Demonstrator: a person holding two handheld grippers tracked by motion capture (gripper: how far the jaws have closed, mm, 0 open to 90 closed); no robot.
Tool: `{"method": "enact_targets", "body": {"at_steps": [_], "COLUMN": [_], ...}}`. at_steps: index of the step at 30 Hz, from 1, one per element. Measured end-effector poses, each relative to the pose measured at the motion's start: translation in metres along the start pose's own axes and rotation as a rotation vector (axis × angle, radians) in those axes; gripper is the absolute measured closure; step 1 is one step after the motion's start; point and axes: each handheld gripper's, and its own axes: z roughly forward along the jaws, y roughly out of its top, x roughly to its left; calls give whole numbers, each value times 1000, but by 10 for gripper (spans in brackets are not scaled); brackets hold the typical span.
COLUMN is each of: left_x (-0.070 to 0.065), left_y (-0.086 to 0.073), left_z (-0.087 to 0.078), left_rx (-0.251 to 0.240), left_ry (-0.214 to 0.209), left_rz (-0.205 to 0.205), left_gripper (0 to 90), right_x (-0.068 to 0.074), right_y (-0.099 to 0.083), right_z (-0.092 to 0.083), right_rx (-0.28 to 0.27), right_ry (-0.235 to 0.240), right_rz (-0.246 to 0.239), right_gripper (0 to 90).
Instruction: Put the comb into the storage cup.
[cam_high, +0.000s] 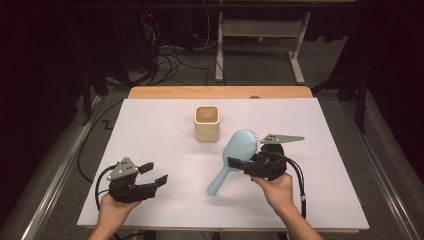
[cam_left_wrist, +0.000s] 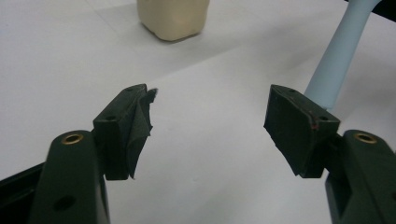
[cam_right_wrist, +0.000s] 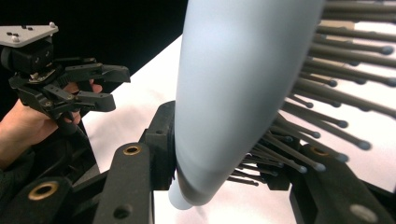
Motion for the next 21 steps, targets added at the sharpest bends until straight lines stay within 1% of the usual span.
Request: {"method": "enact_targets", "body": {"at_steps": [10,15,18,21], "left_x": [13,17,17,19], "left_y": [-16,-22,-26,-30], "left_z": [-9,-12,-14,-16], "left_rx": [-21,-29,-47,-52], "left_ry": [44,59,74,81], "left_rz": [-26,-41,-48,-56], "left_gripper": [317,315,315,316], "right_x": [-2,-4,-5,-5], "right_y": [10,16,18,21], "right_z": [-3,-5,-6,-8], "right_rx": [13,20,21,20], "right_ry": [-31,-47,-59,-68], "right_rz": [-16,-25,-27,-29], "right_gripper": [565,564,565,564]}}
